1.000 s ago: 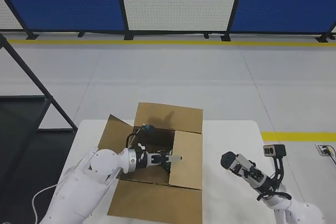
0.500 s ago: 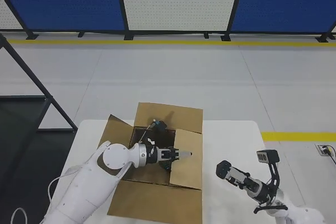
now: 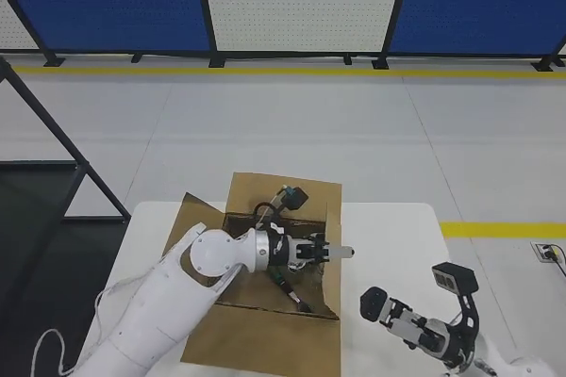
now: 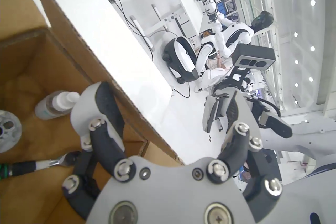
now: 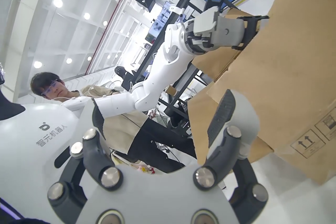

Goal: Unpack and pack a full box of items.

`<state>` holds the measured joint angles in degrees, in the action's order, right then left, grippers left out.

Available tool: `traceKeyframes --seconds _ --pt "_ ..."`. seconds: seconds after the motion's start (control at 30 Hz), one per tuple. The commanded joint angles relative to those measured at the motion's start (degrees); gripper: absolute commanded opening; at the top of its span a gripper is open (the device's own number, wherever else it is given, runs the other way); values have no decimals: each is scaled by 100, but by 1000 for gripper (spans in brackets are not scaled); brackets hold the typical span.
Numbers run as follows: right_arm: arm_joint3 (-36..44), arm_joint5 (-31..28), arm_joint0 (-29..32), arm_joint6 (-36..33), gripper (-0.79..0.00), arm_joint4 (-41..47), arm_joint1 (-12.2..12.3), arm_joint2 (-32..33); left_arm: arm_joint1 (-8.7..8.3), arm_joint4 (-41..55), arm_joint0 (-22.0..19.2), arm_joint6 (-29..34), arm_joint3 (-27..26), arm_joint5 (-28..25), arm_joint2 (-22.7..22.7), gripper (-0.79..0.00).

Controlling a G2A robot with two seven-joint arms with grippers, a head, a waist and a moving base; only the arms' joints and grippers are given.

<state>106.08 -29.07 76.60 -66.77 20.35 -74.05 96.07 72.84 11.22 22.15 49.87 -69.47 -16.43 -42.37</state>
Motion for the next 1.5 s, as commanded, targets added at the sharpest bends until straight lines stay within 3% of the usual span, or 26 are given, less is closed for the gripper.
traceKeyframes --seconds 0.0,0.47,0.77,1.0,1.17,1.3,1.47 --pt "80 -29 124 -4 0 82 29 131 105 80 -116 -46 124 -35 159 0" --pt "480 374 454 568 0 -480 161 232 1027 609 -894 -300 1522 -365 1159 0" --pt "294 861 129 971 0 -1054 224 -62 1324 773 -1105 -154 2222 -720 1169 0" --pt "161 1124 -23 1154 0 -1304 281 -140 1341 788 -1081 -66 2319 -934 948 0" --pt "73 1372 -54 1365 0 -1513 311 -238 1258 631 -1035 -69 2176 -1074 696 0" --pt "6 1425 -25 1451 0 -1503 337 -245 1078 414 -931 -139 1935 -1190 308 0" --pt "-204 1501 -45 1519 0 -1441 369 -260 682 81 -532 -231 1312 -1246 -546 0"
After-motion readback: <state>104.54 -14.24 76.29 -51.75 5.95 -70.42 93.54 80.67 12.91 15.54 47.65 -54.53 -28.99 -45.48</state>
